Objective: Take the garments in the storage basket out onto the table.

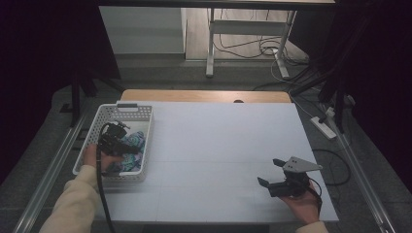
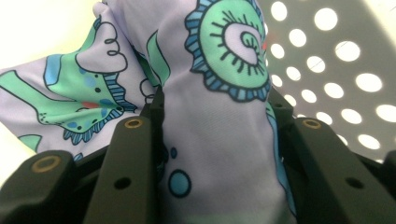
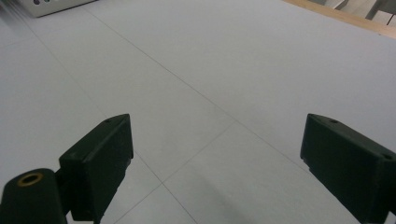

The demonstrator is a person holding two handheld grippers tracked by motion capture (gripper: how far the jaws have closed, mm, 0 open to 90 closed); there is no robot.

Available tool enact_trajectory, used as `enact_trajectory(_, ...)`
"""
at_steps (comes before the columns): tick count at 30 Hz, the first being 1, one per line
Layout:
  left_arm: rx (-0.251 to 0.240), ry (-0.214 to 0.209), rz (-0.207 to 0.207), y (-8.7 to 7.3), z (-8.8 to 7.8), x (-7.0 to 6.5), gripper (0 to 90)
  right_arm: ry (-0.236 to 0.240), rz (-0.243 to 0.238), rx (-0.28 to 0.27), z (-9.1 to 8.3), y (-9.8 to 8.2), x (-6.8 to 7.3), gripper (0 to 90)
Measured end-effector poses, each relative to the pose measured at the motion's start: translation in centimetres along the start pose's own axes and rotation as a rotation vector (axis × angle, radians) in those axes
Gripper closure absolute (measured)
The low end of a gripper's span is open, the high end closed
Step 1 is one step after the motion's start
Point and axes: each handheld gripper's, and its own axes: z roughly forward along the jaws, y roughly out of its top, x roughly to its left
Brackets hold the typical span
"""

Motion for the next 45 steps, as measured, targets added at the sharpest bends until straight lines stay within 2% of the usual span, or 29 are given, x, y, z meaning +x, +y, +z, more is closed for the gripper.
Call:
enact_trajectory(7,-0.055,0.028,0.006,-0.5,-1.2,-0.1,59.8,-0.001,0.0,0.001,0.0,0.0,0.0,9.7)
enact_trajectory(13,-0.1,0.025,0.016,-0.6,-2.0,-0.5,60.1,-0.003,0.002,0.001,0.0,0.0,0.0,9.7)
enact_trajectory(21,-0.154,0.016,0.009,-1.0,-2.8,-0.5,60.2,-0.006,0.001,0.0,0.0,0.0,0.0,9.7)
enact_trajectory(27,-0.19,0.003,-0.011,-1.5,-3.3,-0.3,60.2,-0.006,-0.001,0.0,0.0,0.0,0.0,9.7)
enact_trajectory(34,-0.256,-0.018,-0.045,-2.2,-3.9,-0.4,60.2,-0.006,-0.001,0.003,0.0,0.0,0.0,9.7)
enact_trajectory(45,-0.346,-0.032,-0.066,-3.1,-4.9,-0.6,60.2,-0.006,0.002,0.007,0.2,0.0,0.0,9.7)
